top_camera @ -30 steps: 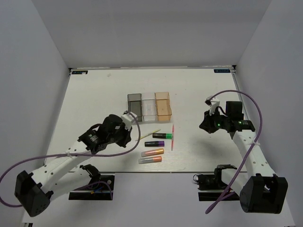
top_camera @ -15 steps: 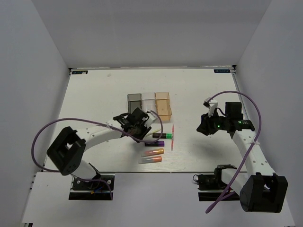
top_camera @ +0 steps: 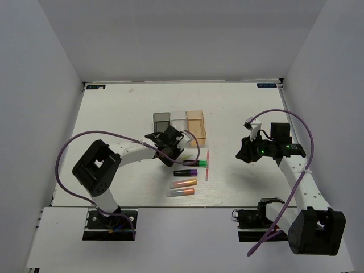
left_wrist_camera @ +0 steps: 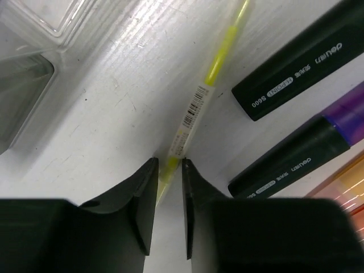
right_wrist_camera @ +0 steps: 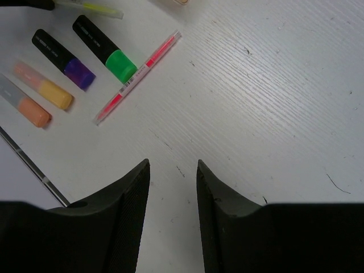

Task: Sort the stationery into containers
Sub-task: Pick up the pen from the center of the board, then place the pen in the storage box.

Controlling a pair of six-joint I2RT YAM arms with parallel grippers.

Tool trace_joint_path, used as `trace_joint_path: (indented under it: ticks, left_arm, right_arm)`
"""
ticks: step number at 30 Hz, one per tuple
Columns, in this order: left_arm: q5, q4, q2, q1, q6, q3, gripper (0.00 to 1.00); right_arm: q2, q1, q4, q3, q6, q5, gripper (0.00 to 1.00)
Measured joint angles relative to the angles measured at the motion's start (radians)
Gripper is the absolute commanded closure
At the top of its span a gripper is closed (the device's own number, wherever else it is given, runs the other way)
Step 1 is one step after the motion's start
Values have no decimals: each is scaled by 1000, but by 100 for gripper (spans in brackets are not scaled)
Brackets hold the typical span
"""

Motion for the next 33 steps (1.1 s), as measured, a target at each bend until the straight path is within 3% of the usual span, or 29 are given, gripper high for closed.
trace_joint_path:
  ticks: [3, 5, 8, 15, 22, 28, 33]
  left_arm:
    - [15, 11, 2, 9, 2, -1, 86]
    - [22, 14, 0, 12, -3, -3, 92]
    - [38, 17, -19, 12, -9, -20, 98]
    - [86, -69, -232, -2, -27, -37, 99]
    - [131, -97, -392, 68, -62, 112, 99]
    - [-32, -85, -276, 225, -186, 228, 99]
    - [-135, -79, -82, 252, -264, 298, 96]
  right_arm:
    - [0, 0, 0, 0, -2, -2, 58]
    - [0, 0, 0, 0, -3, -3, 58]
    - [0, 0, -2, 0, -5, -5, 44]
    - [4, 0, -24, 8, -12, -20, 43]
    - [6, 0, -26, 9, -11, -24, 44]
    - [12, 1, -27, 13, -8, -24, 46]
    - [18, 2, -27, 14, -1, -24, 44]
